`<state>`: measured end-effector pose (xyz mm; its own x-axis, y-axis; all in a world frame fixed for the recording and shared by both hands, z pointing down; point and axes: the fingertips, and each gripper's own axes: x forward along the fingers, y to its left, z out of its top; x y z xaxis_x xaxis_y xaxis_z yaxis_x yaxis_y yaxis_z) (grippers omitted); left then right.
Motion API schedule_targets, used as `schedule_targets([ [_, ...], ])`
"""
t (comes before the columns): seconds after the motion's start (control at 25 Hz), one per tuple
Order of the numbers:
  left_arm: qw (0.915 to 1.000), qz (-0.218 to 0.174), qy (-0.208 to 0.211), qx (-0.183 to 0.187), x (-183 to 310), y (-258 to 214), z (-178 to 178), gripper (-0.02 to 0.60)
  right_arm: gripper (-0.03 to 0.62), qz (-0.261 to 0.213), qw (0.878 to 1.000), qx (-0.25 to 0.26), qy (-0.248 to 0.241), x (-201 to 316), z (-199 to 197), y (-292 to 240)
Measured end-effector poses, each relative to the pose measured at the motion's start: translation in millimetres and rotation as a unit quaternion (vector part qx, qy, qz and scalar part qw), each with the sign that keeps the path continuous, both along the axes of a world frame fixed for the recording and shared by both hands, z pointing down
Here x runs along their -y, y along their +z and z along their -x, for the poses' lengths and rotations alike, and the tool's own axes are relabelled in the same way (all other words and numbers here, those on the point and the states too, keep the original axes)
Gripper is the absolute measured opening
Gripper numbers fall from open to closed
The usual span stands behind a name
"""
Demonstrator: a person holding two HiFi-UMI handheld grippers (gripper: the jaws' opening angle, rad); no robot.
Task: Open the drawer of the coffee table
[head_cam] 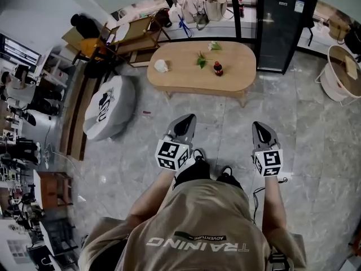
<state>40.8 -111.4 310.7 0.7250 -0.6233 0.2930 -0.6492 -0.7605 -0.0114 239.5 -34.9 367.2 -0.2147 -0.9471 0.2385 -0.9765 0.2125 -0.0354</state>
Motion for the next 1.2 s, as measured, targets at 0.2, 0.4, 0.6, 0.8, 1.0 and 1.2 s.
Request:
schedule_targets([
  [0.2, 1.0, -0.007, 0.001, 0.002, 16.0, -5.2, -7.0, -0.009, 0.003, -0.007, 1.0, 0.003, 0.028, 17.0, -2.4, -12.9],
  [0.4, 0.9998, -0.005, 0.012, -0.013, 35.2, 0.1, -7.0, -0.009, 0.003, -0.003, 1.0, -0.013, 0.024, 42.1, 11.6, -18.5],
  [0.6, 0.9996, 0.02, -0.001, -0.02, 66.0, 21.6, 12.9, -0.009, 0.003, 0.022, 0.999, -0.027, -0.002, 71.8, 40.9, -5.2],
  [0.8, 0.9986, 0.043, -0.016, -0.028, 100.0, 51.1, 20.3, -0.009, 0.003, 0.042, 0.999, -0.029, -0.017, 99.1, 50.9, 14.1],
  [1.0, 0.999, 0.037, -0.01, -0.022, 135.1, 84.1, 14.7, -0.009, 0.003, 0.041, 0.999, -0.02, -0.016, 133.8, 51.6, 47.4],
  [1.2, 0.9986, 0.049, -0.006, -0.019, 158.1, 145.8, 5.9, -0.009, 0.003, 0.05, 0.999, -0.012, -0.017, 160.4, 60.8, 105.8],
])
